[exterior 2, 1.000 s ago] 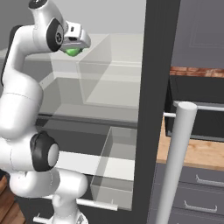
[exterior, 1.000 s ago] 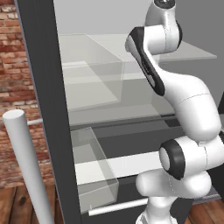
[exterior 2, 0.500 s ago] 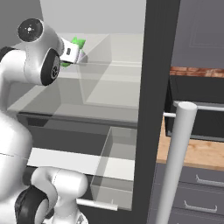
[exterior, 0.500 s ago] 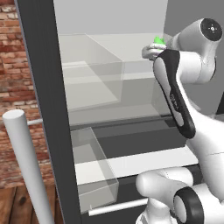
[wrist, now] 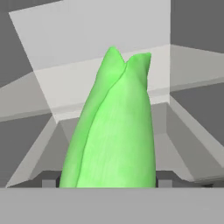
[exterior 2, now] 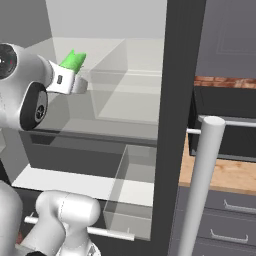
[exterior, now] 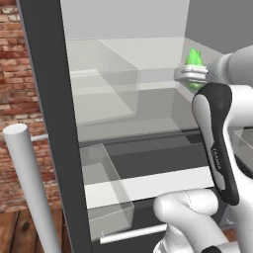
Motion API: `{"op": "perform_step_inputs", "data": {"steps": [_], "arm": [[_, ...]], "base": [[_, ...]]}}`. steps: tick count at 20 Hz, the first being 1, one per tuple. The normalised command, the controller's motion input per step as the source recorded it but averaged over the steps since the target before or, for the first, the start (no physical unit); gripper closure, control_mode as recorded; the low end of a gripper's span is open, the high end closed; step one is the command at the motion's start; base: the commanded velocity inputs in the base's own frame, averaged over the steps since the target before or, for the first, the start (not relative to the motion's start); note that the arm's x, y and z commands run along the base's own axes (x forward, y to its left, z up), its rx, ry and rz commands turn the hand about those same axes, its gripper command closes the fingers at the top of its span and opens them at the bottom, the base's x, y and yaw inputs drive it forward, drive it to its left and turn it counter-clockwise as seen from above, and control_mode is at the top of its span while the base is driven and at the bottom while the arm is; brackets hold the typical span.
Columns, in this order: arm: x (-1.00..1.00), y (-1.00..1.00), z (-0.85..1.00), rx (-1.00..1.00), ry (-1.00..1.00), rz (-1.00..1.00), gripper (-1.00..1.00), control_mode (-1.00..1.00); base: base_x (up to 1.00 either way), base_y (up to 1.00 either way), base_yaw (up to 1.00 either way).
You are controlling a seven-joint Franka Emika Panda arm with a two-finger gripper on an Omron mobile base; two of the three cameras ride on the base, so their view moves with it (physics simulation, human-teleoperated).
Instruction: Place the cold items (corn and pear) from the fridge in one tupperware on the dining counter. Place the warm items (kebab skewer and hot dog) in the stove area in another tupperware.
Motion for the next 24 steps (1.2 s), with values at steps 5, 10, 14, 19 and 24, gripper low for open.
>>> {"op": "perform_step_inputs", "data": {"steps": [5, 10, 14, 19, 24], "arm": [[-0.89, 0.00, 0.21, 0.00, 0.00, 0.00, 1.00, -1.00], [-0.91, 0.00, 0.12, 0.00, 0.00, 0.00, 1.00, -1.00], [-0.96, 0.00, 0.06, 0.00, 0.00, 0.00, 1.00, -1.00], [-0.67, 0.01, 0.00, -0.01, 0.00, 0.00, 1.00, -1.00], [0.00, 0.00, 0.00, 0.00, 0.04, 0.02, 1.00, -1.00]], "base": [[0.00, 0.00, 0.00], [0.00, 0.00, 0.00], [0.00, 0.00, 0.00], [0.00, 0.00, 0.00], [0.00, 0.00, 0.00]]}}
